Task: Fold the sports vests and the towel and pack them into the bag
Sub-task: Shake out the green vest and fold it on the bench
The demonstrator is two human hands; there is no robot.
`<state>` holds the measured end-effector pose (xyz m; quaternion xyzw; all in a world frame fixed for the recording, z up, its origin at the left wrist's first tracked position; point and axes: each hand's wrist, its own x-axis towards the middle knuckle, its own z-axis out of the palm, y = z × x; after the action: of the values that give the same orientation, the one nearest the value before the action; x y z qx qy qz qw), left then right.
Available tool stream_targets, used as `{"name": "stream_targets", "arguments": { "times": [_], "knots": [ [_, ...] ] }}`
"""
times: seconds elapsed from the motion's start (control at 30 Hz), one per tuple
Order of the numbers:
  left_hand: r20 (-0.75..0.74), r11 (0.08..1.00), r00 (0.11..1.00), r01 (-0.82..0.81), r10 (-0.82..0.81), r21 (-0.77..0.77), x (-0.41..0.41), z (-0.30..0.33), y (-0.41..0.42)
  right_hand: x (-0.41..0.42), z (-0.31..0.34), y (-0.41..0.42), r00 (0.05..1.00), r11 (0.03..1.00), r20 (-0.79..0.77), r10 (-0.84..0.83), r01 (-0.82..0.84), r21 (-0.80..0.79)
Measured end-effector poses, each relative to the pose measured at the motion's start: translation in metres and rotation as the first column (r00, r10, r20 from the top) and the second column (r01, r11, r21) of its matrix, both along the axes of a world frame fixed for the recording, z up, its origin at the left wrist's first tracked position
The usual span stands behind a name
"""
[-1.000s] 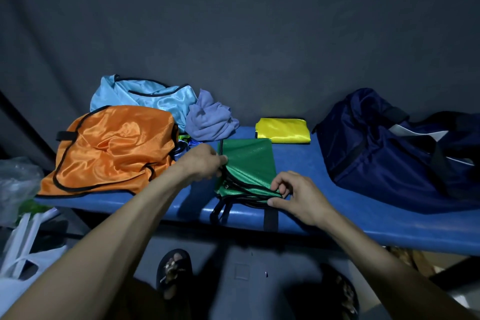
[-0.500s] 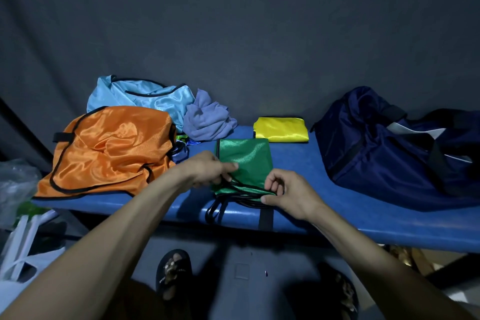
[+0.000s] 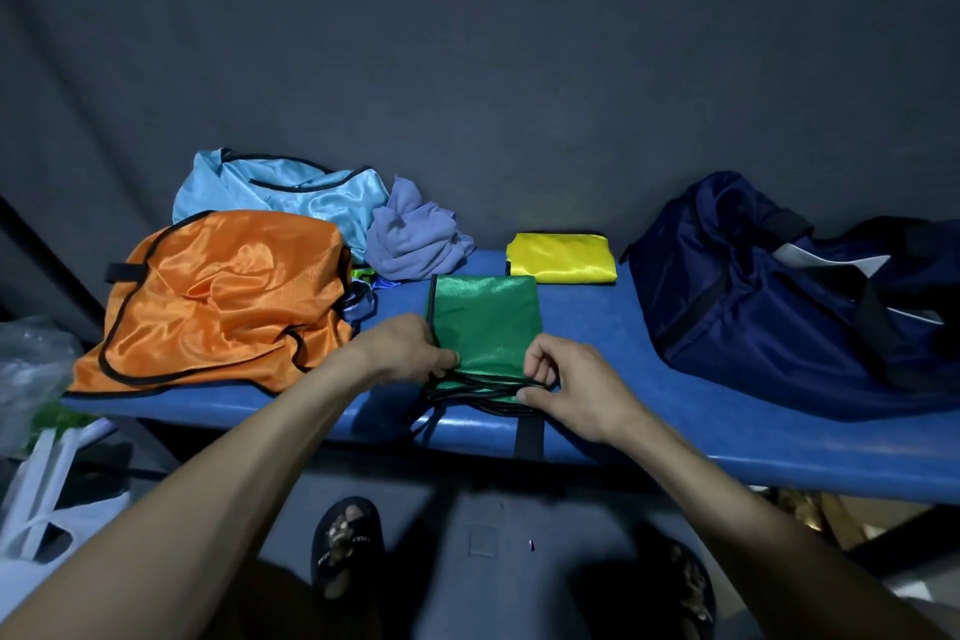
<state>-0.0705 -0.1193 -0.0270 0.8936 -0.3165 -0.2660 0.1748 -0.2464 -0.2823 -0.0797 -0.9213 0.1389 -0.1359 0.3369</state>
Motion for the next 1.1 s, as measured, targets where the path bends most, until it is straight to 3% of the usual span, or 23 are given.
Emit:
{"name": "stream_targets", "arguments": {
  "times": [0.1, 0.17, 0.23, 0.27, 0.33, 0.43, 0.57, 0.77, 0.9, 1.1],
  "knots": [
    [0.366, 0.984, 0.925, 0.047, -0.107, 0.17, -0.002, 0.0, 0.005, -0.001, -0.001, 0.002, 0.999, 0.999, -0.019, 0.032, -0.032, -0.026],
    [0.519, 0.977, 0.839, 0.21, -0.163, -0.033, -0.005, -0.004, 0.004, -0.003, -0.001, 0.001, 0.999, 0.998, -0.009, 0.044, -0.045, -0.045],
    [0.523, 0.822, 0.791, 0.505, -0.318, -0.264, -0.013, -0.008, 0.002, -0.005, -0.002, 0.0, 0.999, 0.998, 0.009, 0.045, -0.045, -0.044],
    [0.488, 0.746, 0.764, 0.599, -0.423, -0.29, -0.018, -0.01, -0.001, -0.006, -0.003, 0.0, 0.999, 0.998, 0.018, 0.046, -0.046, -0.04],
    [0.434, 0.682, 0.689, 0.703, -0.581, -0.204, -0.026, -0.018, -0.004, -0.009, -0.006, 0.0, 0.997, 0.997, 0.041, 0.066, -0.064, -0.052],
    [0.498, 0.655, 0.626, 0.742, -0.6, -0.145, -0.026, -0.03, -0.005, -0.022, -0.003, 0.0, 0.986, 0.976, 0.073, 0.151, -0.137, -0.167],
    [0.533, 0.646, 0.615, 0.747, -0.581, -0.157, -0.025, -0.031, -0.006, -0.05, -0.002, 0.005, 0.957, 0.836, -0.145, 0.253, -0.291, -0.466],
    [0.569, 0.633, 0.577, 0.764, -0.586, -0.123, -0.029, -0.036, -0.006, -0.045, -0.025, 0.023, 0.986, 0.724, -0.001, 0.166, -0.123, -0.679],
    [0.607, 0.632, 0.57, 0.763, -0.554, -0.139, -0.03, -0.039, -0.003, -0.048, -0.024, 0.019, 0.978, 0.814, 0.118, 0.172, -0.074, -0.576],
    [0.633, 0.634, 0.544, 0.766, -0.551, -0.107, -0.033, -0.047, -0.001, -0.043, -0.004, 0.016, 0.985, 0.941, 0.153, 0.086, -0.03, -0.336]
  ]
}}
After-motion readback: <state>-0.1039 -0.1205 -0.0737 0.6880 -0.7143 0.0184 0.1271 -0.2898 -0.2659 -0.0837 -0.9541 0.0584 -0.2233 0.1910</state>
